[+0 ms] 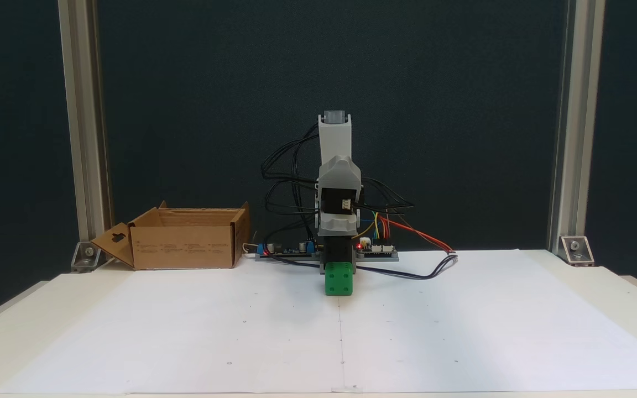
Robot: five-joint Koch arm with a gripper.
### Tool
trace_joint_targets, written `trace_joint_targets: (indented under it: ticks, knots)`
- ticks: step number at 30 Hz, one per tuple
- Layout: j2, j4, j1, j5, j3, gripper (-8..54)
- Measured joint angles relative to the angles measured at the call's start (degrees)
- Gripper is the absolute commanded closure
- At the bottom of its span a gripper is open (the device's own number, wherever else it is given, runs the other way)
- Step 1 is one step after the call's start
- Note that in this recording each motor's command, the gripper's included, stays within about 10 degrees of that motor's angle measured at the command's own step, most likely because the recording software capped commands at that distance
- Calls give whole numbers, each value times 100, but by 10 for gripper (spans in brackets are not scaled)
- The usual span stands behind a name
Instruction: Grasp a green dice and put it in the bin.
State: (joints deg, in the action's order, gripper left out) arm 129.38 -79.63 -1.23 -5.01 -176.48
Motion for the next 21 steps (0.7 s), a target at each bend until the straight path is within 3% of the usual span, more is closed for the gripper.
trace_joint_targets:
  ticks: [21]
  knots:
    - [0, 0, 396, -18, 9, 11]
